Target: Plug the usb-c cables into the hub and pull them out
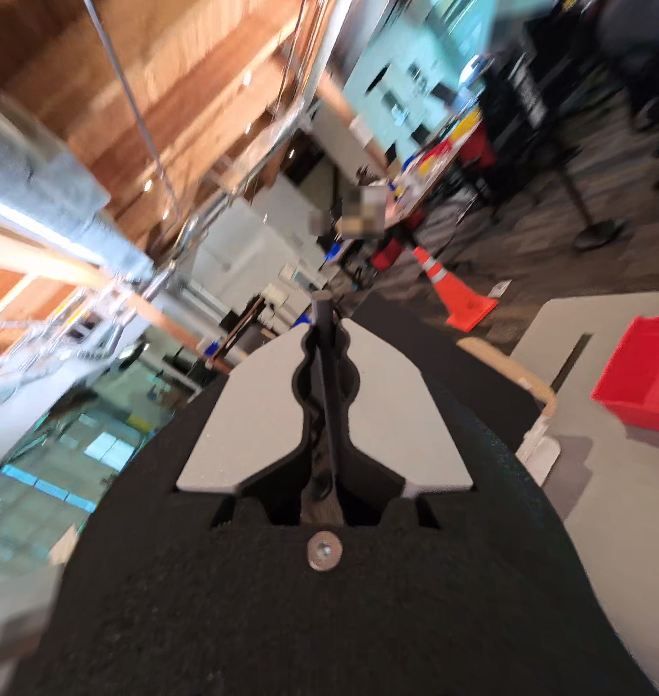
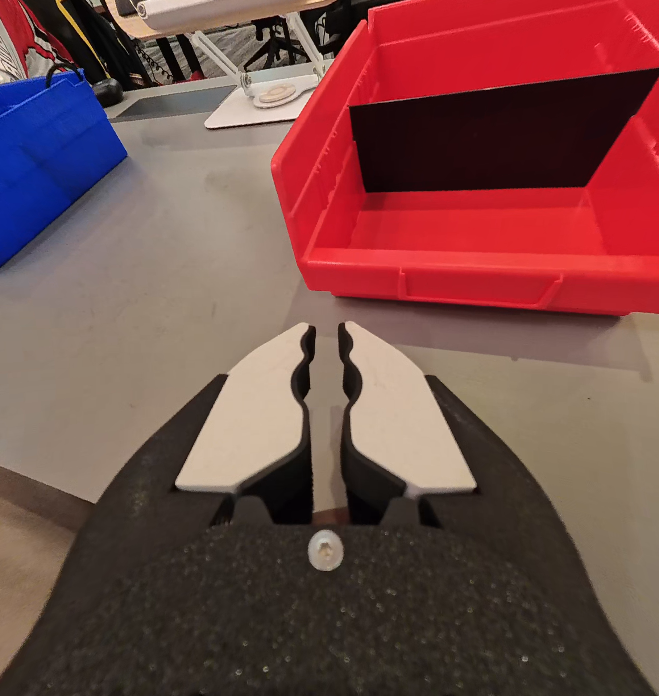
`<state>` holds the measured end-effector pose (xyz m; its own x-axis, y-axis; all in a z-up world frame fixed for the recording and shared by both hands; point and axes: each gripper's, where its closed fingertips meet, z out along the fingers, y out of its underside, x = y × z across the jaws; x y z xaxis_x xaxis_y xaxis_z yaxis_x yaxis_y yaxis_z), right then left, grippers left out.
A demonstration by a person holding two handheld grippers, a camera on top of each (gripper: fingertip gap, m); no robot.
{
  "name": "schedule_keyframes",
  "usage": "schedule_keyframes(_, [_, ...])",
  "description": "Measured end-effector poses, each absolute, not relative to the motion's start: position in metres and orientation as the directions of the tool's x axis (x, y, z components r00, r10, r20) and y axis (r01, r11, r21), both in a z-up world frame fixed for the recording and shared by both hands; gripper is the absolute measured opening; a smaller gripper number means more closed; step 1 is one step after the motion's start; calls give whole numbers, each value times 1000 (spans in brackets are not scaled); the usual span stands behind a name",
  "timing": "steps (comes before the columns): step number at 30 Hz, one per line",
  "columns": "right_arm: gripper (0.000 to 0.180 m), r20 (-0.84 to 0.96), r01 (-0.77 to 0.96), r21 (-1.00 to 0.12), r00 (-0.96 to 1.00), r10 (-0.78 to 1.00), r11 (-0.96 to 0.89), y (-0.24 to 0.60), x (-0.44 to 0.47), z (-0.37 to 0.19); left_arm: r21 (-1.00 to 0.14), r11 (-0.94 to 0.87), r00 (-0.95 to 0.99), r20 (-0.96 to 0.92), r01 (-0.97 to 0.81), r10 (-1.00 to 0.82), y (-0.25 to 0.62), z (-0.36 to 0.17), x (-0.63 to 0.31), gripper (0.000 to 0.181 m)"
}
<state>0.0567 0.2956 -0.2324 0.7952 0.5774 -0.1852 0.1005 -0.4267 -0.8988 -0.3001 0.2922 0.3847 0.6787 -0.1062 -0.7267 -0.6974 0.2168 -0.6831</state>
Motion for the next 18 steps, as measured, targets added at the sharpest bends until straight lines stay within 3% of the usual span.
schedule_keyframes(5, [11,-193,93,-899,793,578,-428,295,58,-231,-692,332,591,-721,-641,-362,273,353,-206,10])
schedule_keyframes(11, [12,-173,108,-914,768,617,-391,290,52,-224,-711,191,508,-640,-677,-577,285,210,-173,9])
schedule_keyframes(15, [12,-143,118,-932,750,645,-343,286,48,-215,-831,124,565,-470,-543,-678,264,111,-180,9])
schedule_keyframes(18, [12,-134,121,-934,754,643,-336,287,48,-215,-840,88,597,-450,-535,-664,249,21,-182,9])
